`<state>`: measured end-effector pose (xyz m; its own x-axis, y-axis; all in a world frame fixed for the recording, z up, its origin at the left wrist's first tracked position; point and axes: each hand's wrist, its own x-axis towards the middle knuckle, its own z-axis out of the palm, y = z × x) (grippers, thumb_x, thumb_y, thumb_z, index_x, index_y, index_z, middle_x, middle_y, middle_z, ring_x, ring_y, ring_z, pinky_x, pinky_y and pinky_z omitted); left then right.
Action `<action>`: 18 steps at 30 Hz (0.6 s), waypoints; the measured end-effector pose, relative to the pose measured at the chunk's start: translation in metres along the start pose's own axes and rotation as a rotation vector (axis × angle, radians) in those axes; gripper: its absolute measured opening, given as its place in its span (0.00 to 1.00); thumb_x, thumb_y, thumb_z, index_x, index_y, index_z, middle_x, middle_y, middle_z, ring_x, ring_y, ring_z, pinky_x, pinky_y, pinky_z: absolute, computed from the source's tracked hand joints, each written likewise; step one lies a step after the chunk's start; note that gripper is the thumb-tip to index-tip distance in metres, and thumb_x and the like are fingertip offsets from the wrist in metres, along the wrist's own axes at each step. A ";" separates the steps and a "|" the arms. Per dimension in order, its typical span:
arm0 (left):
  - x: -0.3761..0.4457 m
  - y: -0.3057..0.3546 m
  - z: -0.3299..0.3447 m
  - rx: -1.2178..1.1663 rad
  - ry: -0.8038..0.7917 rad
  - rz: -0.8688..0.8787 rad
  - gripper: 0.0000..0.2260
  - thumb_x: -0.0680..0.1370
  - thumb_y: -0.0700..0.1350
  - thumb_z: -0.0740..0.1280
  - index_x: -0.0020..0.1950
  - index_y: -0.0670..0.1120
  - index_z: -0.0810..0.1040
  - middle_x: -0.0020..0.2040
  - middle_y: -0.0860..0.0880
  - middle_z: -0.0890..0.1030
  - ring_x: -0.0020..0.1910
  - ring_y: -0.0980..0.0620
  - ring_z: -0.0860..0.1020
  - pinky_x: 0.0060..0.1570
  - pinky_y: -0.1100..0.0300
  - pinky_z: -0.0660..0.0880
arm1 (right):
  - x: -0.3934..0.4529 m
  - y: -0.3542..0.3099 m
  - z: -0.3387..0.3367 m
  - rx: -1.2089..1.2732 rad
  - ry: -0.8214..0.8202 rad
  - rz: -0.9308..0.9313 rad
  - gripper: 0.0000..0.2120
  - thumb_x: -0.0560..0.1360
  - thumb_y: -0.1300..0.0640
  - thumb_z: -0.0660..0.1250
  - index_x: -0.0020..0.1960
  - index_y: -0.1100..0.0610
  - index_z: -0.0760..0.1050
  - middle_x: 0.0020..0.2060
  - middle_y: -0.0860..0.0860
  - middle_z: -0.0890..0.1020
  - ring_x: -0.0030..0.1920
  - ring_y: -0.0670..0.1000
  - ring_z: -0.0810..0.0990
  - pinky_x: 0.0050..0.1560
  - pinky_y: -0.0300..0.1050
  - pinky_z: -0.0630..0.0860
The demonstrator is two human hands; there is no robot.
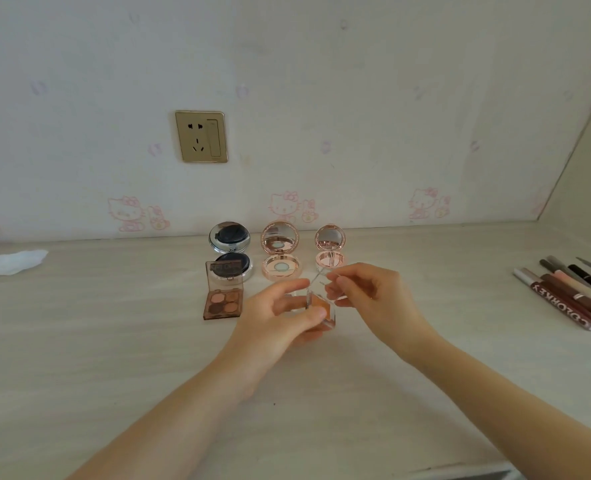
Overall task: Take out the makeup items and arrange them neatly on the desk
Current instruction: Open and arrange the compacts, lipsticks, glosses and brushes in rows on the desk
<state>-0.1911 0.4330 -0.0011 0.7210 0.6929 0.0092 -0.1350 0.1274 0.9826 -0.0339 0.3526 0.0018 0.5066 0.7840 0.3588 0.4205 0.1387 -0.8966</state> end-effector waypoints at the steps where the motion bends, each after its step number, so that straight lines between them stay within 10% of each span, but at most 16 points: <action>1: 0.002 0.000 0.003 0.092 0.017 0.023 0.20 0.71 0.37 0.74 0.61 0.46 0.76 0.51 0.45 0.84 0.44 0.44 0.85 0.48 0.52 0.82 | 0.003 -0.001 -0.004 -0.036 -0.015 -0.005 0.11 0.78 0.65 0.64 0.46 0.52 0.82 0.36 0.49 0.85 0.42 0.46 0.84 0.47 0.41 0.81; 7: 0.024 -0.002 0.019 0.842 0.141 0.293 0.19 0.68 0.56 0.76 0.56 0.54 0.80 0.44 0.60 0.81 0.40 0.63 0.79 0.41 0.70 0.74 | 0.023 0.004 -0.033 -0.255 -0.076 -0.004 0.08 0.77 0.61 0.66 0.48 0.54 0.83 0.35 0.48 0.85 0.41 0.45 0.84 0.52 0.47 0.80; 18: 0.038 -0.026 0.035 1.404 0.144 0.492 0.17 0.74 0.60 0.66 0.58 0.54 0.76 0.51 0.55 0.81 0.55 0.53 0.74 0.46 0.56 0.70 | 0.038 0.024 -0.045 -0.478 -0.231 -0.020 0.08 0.77 0.61 0.65 0.48 0.56 0.83 0.36 0.47 0.85 0.39 0.37 0.81 0.46 0.27 0.72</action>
<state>-0.1364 0.4318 -0.0195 0.7157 0.5354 0.4484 0.4687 -0.8442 0.2599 0.0291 0.3584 0.0050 0.3389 0.9043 0.2596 0.7514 -0.0942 -0.6531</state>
